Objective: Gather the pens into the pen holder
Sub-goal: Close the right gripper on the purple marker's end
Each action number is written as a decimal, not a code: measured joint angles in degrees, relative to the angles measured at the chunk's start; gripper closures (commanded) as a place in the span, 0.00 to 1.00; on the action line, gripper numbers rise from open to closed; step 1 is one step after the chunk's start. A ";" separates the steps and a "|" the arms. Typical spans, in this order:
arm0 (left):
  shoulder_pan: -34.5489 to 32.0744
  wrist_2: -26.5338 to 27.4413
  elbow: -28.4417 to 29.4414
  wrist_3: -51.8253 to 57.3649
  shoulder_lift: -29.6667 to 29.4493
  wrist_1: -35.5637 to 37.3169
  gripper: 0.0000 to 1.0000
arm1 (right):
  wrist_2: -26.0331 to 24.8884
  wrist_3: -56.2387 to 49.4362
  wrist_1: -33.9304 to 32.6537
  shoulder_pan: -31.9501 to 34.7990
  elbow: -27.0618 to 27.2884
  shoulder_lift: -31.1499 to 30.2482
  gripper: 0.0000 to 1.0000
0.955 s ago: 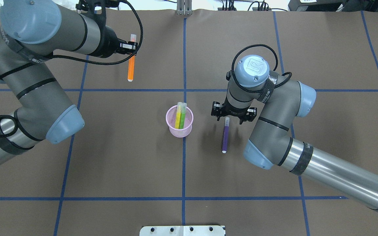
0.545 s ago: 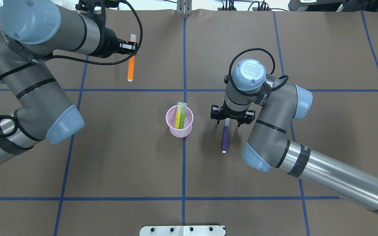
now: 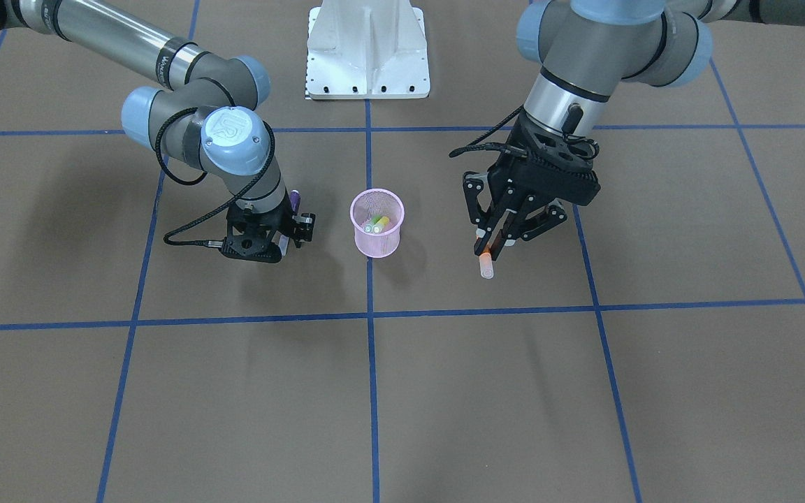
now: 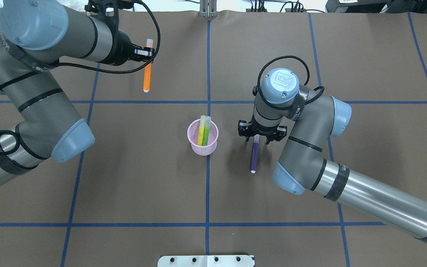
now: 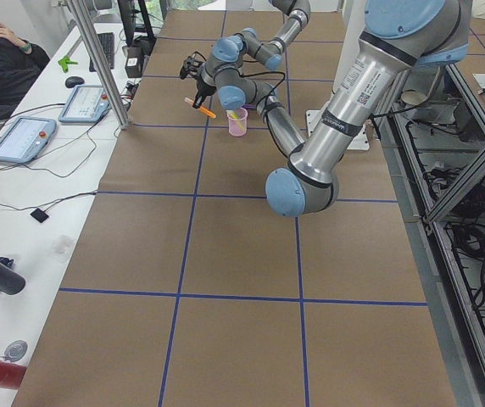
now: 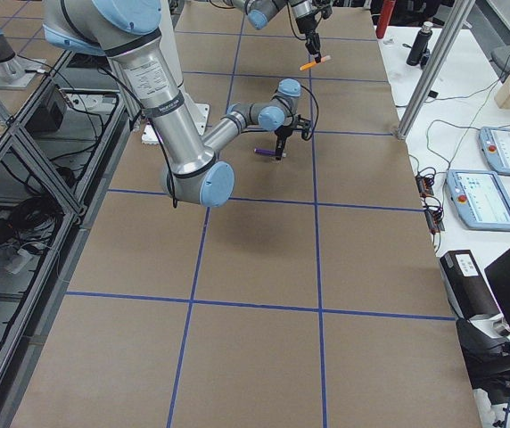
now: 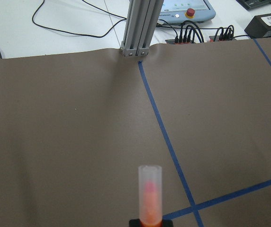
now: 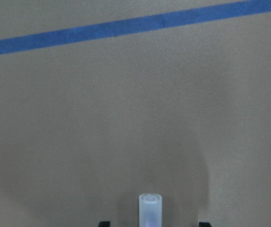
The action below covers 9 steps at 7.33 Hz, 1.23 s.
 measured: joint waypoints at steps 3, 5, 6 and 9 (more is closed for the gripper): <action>-0.06 0.00 0.03 0.00 0.04 0.00 1.00 | -0.03 -0.05 0.01 -0.22 -0.19 0.03 0.47; -0.14 0.00 0.11 0.33 0.04 -0.02 1.00 | -0.04 -0.05 0.01 -0.54 -0.26 0.11 0.77; -0.22 0.00 0.18 1.02 0.04 -0.06 1.00 | -0.03 -0.05 0.04 -0.58 -0.26 0.15 1.00; -0.33 0.00 0.29 1.88 0.04 -0.09 1.00 | 0.03 0.01 -0.15 -0.57 -0.13 0.10 1.00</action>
